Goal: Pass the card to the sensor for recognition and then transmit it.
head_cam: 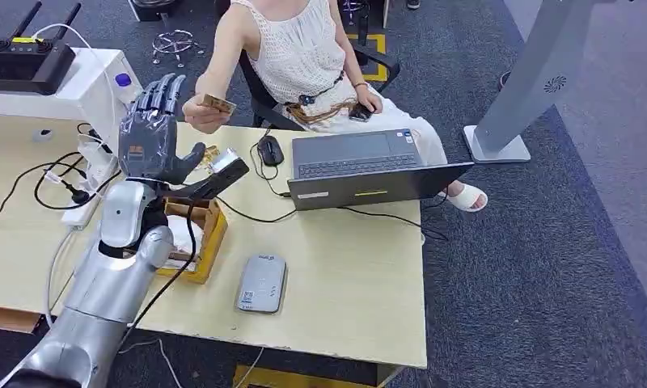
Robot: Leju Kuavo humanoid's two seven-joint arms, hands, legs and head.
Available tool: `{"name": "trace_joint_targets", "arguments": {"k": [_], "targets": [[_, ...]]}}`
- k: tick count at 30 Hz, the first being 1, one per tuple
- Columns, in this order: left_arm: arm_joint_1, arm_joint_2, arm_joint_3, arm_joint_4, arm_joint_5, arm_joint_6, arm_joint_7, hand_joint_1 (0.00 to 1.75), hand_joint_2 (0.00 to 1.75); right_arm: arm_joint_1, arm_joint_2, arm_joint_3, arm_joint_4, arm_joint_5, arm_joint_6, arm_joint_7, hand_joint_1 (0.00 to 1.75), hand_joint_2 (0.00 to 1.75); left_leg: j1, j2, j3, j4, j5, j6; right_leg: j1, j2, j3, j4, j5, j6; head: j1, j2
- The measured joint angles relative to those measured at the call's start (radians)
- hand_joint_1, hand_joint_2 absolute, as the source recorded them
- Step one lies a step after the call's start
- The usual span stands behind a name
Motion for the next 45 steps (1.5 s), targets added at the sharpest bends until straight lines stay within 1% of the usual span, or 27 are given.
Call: {"name": "trace_joint_targets", "arguments": {"k": [4, 7, 9, 12, 13, 15, 17, 19, 23, 26, 31, 36, 37, 39, 40, 45], "targets": [[0.015, -0.008, 0.000, -0.034, -0.011, -0.001, -0.003, 0.00, 1.75, 0.002, 0.000, -0.003, 0.000, 0.000, -0.002, -0.003, 0.00, 1.75, 0.000, 0.000, 0.000, 0.000, 0.000, 0.000, 0.000, 0.000, 0.000, 0.000, 0.000, 0.000, 0.000, 0.000], [0.027, -0.014, -0.002, -0.066, -0.011, -0.016, -0.007, 0.00, 1.75, 0.002, 0.000, -0.006, 0.000, 0.000, 0.003, -0.006, 0.00, 1.75, 0.000, 0.000, 0.000, 0.000, 0.000, 0.000, 0.000, 0.000, 0.000, 0.000, 0.000, 0.000, 0.000, 0.000], [0.048, -0.016, -0.008, -0.101, 0.005, -0.054, -0.017, 0.00, 1.75, 0.004, 0.000, -0.012, 0.000, -0.010, 0.004, -0.017, 0.00, 1.75, 0.000, 0.000, 0.000, 0.000, 0.000, 0.000, 0.000, 0.000, 0.000, 0.000, 0.000, 0.000, 0.000, 0.000], [0.118, -0.007, -0.024, -0.186, 0.028, -0.113, -0.038, 0.00, 1.75, 0.015, 0.000, -0.031, 0.000, -0.025, 0.003, -0.036, 0.00, 1.75, 0.000, 0.000, 0.000, 0.000, 0.000, 0.000, 0.000, 0.000, 0.000, 0.000, -0.001, 0.000, 0.000, 0.000], [0.151, 0.000, -0.032, -0.213, 0.031, -0.123, -0.043, 0.00, 1.75, 0.019, -0.001, -0.037, 0.001, -0.032, 0.000, -0.042, 0.00, 1.75, 0.000, 0.000, 0.000, -0.001, -0.001, 0.000, 0.000, 0.000, 0.001, 0.000, -0.001, 0.000, 0.000, 0.000], [0.255, 0.034, -0.054, -0.310, 0.033, -0.127, -0.061, 0.00, 1.75, 0.032, -0.002, -0.056, 0.002, -0.053, -0.007, -0.061, 0.00, 1.75, 0.000, 0.004, 0.001, -0.001, -0.003, -0.001, 0.000, 0.005, 0.001, 0.000, -0.001, 0.001, 0.000, 0.000], [0.377, 0.073, -0.073, -0.405, 0.022, -0.106, -0.072, 0.00, 1.75, 0.049, -0.003, -0.078, 0.004, -0.067, -0.008, -0.074, 0.00, 1.75, 0.000, 0.006, 0.002, -0.001, -0.005, 0.000, 0.000, 0.007, 0.000, 0.000, -0.002, 0.001, -0.001, 0.000], [0.476, 0.107, -0.085, -0.471, 0.015, -0.086, -0.080, 0.00, 1.75, 0.061, -0.008, -0.095, 0.005, -0.073, -0.009, -0.079, 0.00, 1.75, 0.000, 0.005, 0.001, -0.001, -0.006, 0.000, 0.000, 0.006, 0.000, 0.000, -0.004, 0.001, -0.001, 0.000], [0.656, 0.165, -0.085, -0.580, 0.011, -0.062, -0.078, 0.00, 1.75, 0.069, -0.011, -0.124, 0.005, -0.074, -0.027, -0.074, 0.00, 1.75, 0.000, 0.006, 0.002, -0.002, -0.007, -0.001, 0.000, 0.006, 0.000, -0.001, -0.006, 0.000, -0.001, 0.000], [0.729, 0.198, -0.085, -0.626, 0.012, -0.055, -0.074, 0.00, 1.75, 0.074, -0.014, -0.135, 0.006, -0.073, -0.027, -0.072, 0.00, 1.75, 0.000, 0.003, 0.001, -0.002, -0.007, -0.001, 0.000, 0.003, 0.000, -0.001, -0.006, 0.001, -0.001, 0.000], [0.788, 0.224, -0.084, -0.665, 0.018, -0.058, -0.057, 0.00, 1.75, 0.075, -0.017, -0.149, 0.006, -0.070, -0.032, -0.064, 0.00, 1.75, 0.000, 0.003, 0.001, -0.002, -0.006, -0.001, 0.000, 0.002, 0.001, -0.001, -0.006, 0.001, -0.001, 0.000], [0.812, 0.237, -0.084, -0.682, 0.019, -0.059, -0.053, 0.00, 1.75, 0.076, -0.017, -0.151, 0.006, -0.069, -0.032, -0.064, 0.00, 1.75, 0.000, 0.002, 0.002, -0.002, -0.006, -0.001, 0.000, 0.002, 0.001, -0.001, -0.005, 0.001, -0.001, 0.000], [0.815, 0.239, -0.083, -0.683, 0.022, -0.070, -0.032, 0.00, 1.75, 0.076, -0.017, -0.151, 0.006, -0.064, -0.032, -0.064, 0.00, 1.75, 0.000, 0.002, 0.002, -0.002, -0.006, -0.001, 0.000, 0.001, 0.002, -0.001, -0.005, 0.001, -0.001, 0.000], [0.829, 0.243, -0.063, -0.680, 0.035, -0.084, 0.024, 0.00, 1.75, 0.076, -0.018, -0.151, 0.005, -0.050, -0.032, -0.061, 0.00, 1.75, 0.000, 0.002, 0.002, -0.002, -0.006, -0.001, 0.000, 0.002, 0.002, -0.001, -0.005, 0.001, -0.001, 0.000], [0.831, 0.243, -0.047, -0.673, 0.040, -0.084, 0.034, 0.00, 1.75, 0.077, -0.019, -0.151, 0.006, -0.045, -0.031, -0.058, 0.00, 1.75, 0.000, 0.002, 0.002, -0.002, -0.006, -0.001, 0.000, 0.002, 0.002, -0.001, -0.005, 0.001, -0.001, 0.000], [0.814, 0.234, 0.017, -0.615, 0.030, -0.074, 0.035, 0.00, 1.75, 0.077, -0.025, -0.151, 0.005, -0.019, -0.027, -0.052, 0.00, 1.75, 0.000, 0.001, 0.002, -0.002, -0.006, -0.001, 0.000, 0.001, 0.002, -0.001, -0.005, 0.001, -0.001, 0.000]]}}
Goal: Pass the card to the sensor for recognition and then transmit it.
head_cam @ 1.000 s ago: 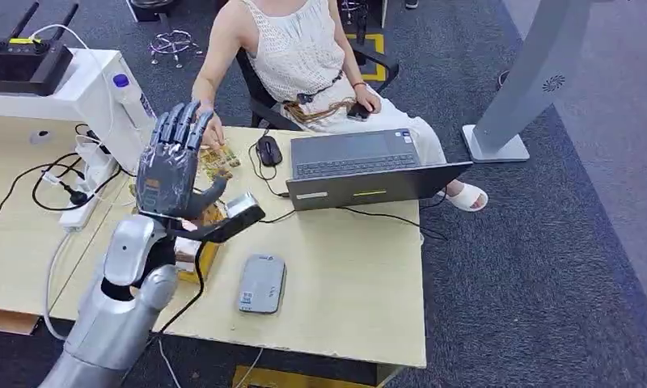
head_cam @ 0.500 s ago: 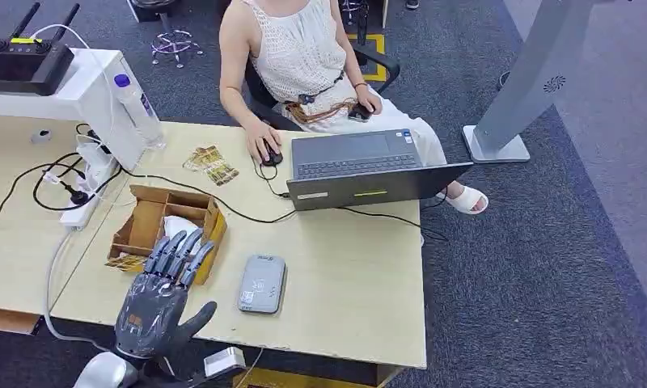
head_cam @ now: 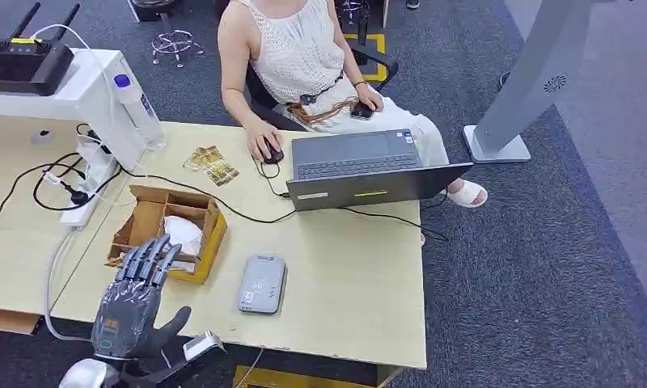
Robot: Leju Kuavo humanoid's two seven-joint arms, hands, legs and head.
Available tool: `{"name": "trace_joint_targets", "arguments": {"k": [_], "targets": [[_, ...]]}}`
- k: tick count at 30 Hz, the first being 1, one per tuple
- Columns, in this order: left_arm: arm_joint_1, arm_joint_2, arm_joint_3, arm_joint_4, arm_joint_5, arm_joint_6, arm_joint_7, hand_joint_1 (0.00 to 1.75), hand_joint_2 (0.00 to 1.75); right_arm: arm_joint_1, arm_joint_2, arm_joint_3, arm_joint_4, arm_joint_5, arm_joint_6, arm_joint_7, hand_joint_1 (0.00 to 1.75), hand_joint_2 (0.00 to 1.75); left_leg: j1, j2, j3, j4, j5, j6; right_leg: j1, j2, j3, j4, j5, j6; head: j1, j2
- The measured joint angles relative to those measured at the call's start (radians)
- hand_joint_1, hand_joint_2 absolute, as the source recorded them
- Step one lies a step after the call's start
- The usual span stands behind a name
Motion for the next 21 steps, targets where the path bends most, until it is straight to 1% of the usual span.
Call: {"name": "trace_joint_targets", "arguments": {"k": [3, 8, 11, 14, 19, 21], "targets": [[-0.019, -0.013, 0.039, 0.036, -0.007, 0.000, -0.006, 0.00, 1.75, 0.000, -0.001, 0.000, 0.000, 0.009, 0.000, 0.006, 0.00, 1.75, 0.000, 0.000, 0.000, 0.000, 0.000, 0.000, 0.000, 0.000, 0.000, 0.000, 0.000, 0.000, 0.000, 0.000], [-0.037, -0.030, 0.069, 0.080, -0.010, 0.000, -0.012, 0.00, 1.75, 0.000, -0.002, 0.000, 0.000, 0.019, 0.002, 0.007, 0.00, 1.75, 0.000, 0.000, 0.000, 0.000, 0.000, 0.000, 0.000, 0.000, 0.000, 0.000, 0.000, 0.000, 0.000, 0.000], [-0.078, -0.048, 0.119, 0.138, -0.013, 0.001, -0.026, 0.00, 1.75, -0.004, -0.003, 0.000, 0.000, 0.040, 0.008, 0.013, 0.00, 1.75, 0.000, 0.000, 0.000, 0.000, 0.000, 0.000, 0.000, 0.000, 0.000, 0.000, 0.000, 0.000, 0.000, 0.000], [-0.113, -0.062, 0.151, 0.180, -0.012, 0.002, -0.039, 0.00, 1.75, -0.005, -0.003, 0.000, 0.000, 0.051, 0.017, 0.016, 0.00, 1.75, 0.000, 0.000, 0.000, 0.000, 0.001, 0.000, 0.000, 0.000, 0.000, 0.000, 0.000, 0.000, 0.000, 0.000], [-0.151, -0.086, 0.175, 0.234, -0.012, 0.000, -0.050, 0.00, 1.75, -0.008, -0.003, 0.000, 0.000, 0.063, 0.019, 0.020, 0.00, 1.75, 0.000, 0.000, 0.000, 0.000, 0.001, 0.000, 0.000, 0.000, 0.000, 0.000, 0.000, 0.000, 0.000, 0.000], [-0.159, -0.089, 0.176, 0.245, -0.013, 0.000, -0.052, 0.00, 1.75, -0.009, -0.003, 0.000, 0.000, 0.064, 0.019, 0.021, 0.00, 1.75, 0.000, 0.000, 0.000, 0.000, 0.001, 0.000, 0.000, 0.000, 0.000, 0.000, 0.000, 0.000, 0.000, 0.000]]}}
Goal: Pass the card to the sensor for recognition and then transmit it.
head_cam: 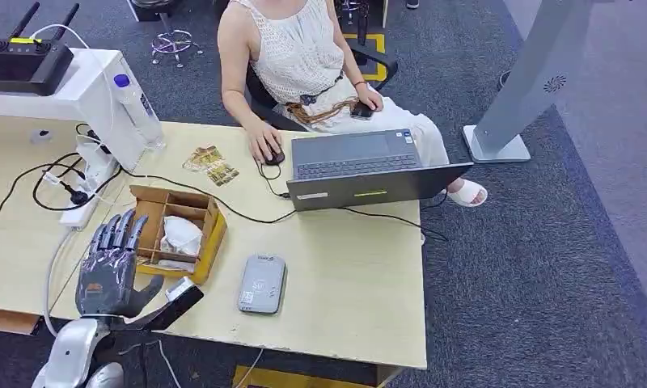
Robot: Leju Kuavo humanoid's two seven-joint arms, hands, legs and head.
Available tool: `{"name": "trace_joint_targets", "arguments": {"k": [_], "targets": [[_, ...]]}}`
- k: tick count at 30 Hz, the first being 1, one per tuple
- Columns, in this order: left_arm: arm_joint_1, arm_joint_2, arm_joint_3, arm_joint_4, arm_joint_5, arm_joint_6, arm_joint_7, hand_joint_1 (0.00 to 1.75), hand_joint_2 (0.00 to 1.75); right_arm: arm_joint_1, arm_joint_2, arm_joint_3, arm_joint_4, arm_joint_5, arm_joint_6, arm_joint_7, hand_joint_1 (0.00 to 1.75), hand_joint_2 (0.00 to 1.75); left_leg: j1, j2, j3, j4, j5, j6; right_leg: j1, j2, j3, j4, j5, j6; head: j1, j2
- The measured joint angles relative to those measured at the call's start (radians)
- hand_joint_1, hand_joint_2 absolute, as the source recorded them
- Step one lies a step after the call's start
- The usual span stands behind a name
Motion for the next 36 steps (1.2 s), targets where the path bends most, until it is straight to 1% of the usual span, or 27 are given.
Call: {"name": "trace_joint_targets", "arguments": {"k": [9, 23, 36], "targets": [[-0.034, -0.022, 0.014, 0.065, -0.008, -0.001, -0.001, 0.00, 1.75, -0.002, 0.000, 0.000, 0.000, 0.008, 0.000, 0.005, 0.00, 1.75, 0.000, 0.000, 0.000, 0.000, 0.000, 0.000, 0.000, 0.000, 0.000, 0.000, 0.000, 0.000, 0.000, 0.000], [-0.056, -0.031, 0.024, 0.112, -0.008, -0.003, 0.000, 0.00, 1.75, -0.003, 0.000, 0.003, 0.000, 0.016, 0.000, 0.010, 0.00, 1.75, 0.000, 0.000, 0.000, 0.000, 0.000, 0.000, 0.000, 0.000, 0.000, 0.000, 0.000, 0.000, 0.000, 0.000], [-0.059, -0.039, 0.030, 0.158, -0.008, -0.033, 0.010, 0.00, 1.75, -0.004, 0.000, 0.003, 0.000, 0.025, 0.001, 0.017, 0.00, 1.75, 0.000, 0.000, 0.000, 0.000, 0.000, 0.000, 0.000, 0.000, 0.000, 0.000, 0.000, 0.000, 0.000, 0.000]]}}
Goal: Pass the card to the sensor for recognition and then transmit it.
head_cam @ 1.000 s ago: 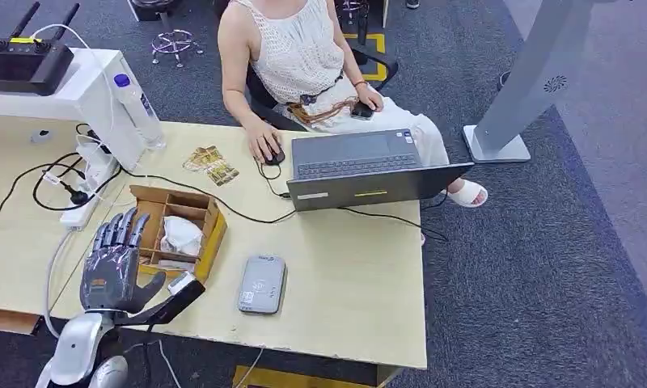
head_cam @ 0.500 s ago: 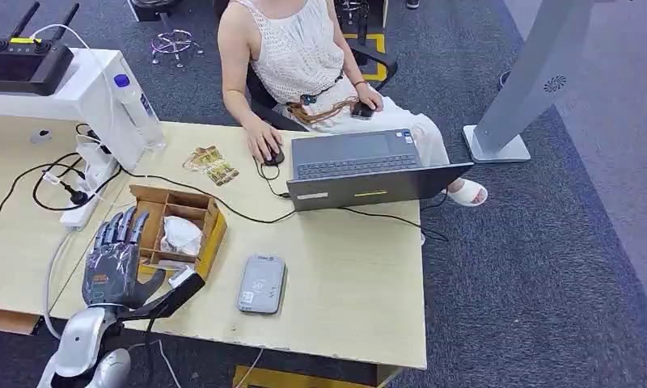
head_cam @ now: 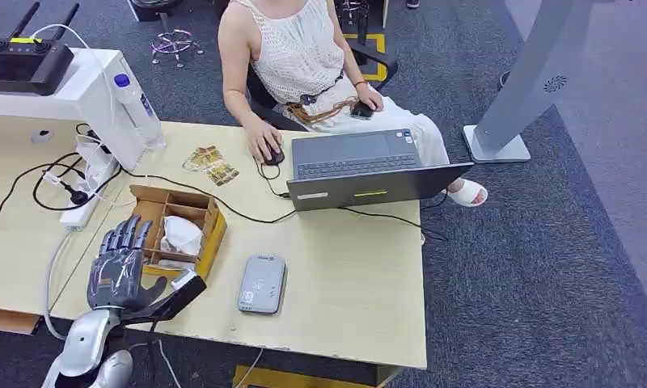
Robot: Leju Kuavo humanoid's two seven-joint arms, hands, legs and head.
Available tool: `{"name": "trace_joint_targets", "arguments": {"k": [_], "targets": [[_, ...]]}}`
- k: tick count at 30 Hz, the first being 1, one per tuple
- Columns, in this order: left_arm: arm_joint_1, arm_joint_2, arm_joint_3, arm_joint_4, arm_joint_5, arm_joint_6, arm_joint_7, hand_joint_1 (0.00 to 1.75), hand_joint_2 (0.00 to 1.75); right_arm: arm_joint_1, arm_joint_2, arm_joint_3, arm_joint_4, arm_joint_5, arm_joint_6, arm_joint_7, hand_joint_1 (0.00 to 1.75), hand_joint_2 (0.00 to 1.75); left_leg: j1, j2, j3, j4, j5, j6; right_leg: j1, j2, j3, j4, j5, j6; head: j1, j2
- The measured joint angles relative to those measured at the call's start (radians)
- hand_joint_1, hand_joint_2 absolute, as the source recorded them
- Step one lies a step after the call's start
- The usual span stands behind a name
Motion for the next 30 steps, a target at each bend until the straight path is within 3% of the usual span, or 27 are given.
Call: {"name": "trace_joint_targets", "arguments": {"k": [30], "targets": [[-0.001, 0.000, 0.001, 0.010, 0.000, 0.000, 0.000, 0.00, 1.75, 0.000, 0.000, 0.000, 0.000, 0.000, 0.000, 0.000, 0.00, 1.75, 0.000, 0.000, 0.000, 0.000, 0.000, 0.000, 0.000, 0.000, 0.000, 0.000, 0.000, 0.000, 0.000, 0.000]]}}
